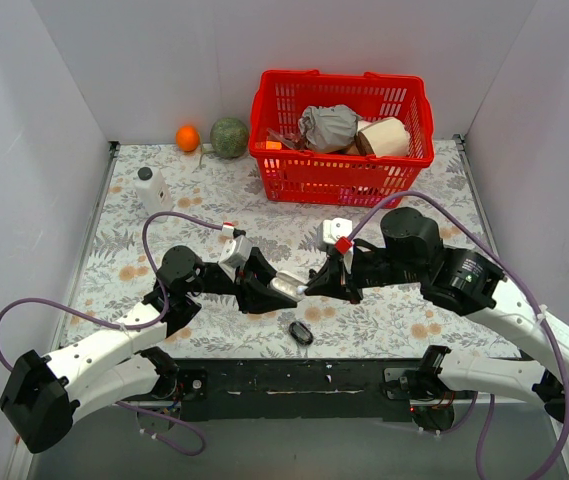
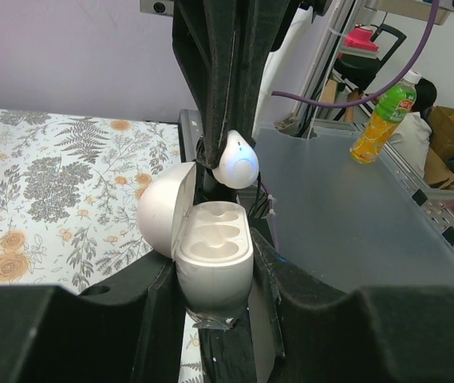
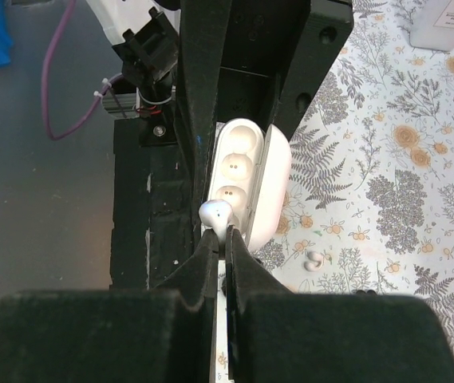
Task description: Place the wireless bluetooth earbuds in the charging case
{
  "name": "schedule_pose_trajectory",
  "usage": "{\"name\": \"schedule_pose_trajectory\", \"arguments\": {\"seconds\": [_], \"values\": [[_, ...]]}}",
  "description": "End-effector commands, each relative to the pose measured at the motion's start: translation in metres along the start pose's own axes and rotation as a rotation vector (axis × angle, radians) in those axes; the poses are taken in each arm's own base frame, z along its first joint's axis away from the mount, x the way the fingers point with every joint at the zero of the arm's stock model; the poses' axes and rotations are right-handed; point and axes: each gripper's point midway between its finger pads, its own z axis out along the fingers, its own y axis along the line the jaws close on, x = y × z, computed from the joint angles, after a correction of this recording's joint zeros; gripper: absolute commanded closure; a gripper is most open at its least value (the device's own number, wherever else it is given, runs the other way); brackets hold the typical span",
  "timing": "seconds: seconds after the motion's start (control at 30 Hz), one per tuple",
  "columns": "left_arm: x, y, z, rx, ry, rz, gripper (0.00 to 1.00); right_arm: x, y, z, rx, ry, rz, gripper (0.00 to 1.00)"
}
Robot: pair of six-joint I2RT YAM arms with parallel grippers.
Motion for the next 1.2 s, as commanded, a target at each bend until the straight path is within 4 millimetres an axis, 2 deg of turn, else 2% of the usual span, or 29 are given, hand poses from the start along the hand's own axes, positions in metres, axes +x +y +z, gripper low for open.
{"name": "schedule_pose_trajectory", "arguments": {"seconds": [0.0, 0.57, 0.83, 1.17], "values": [[-0.017, -0.003, 0.001, 0.013, -0.031, 0.043, 1.0, -0.012, -0.001, 0.006, -0.007, -0.049, -0.021, 0.99], [-0.022, 0.0, 0.002, -0.006, -0.068, 0.043, 1.0, 0.0, -0.012, 0.021, 0.028, -0.017, 0.021, 0.99], [-0.028, 0.008, -0.001, -0.074, -0.122, 0.06, 1.0, 0.003, -0.024, 0.027, 0.103, 0.01, 0.076, 0.99], [-0.035, 0.019, -0.008, -0.167, -0.17, 0.108, 1.0, 0.004, -0.028, 0.029, 0.134, 0.028, 0.116, 0.99]]}}
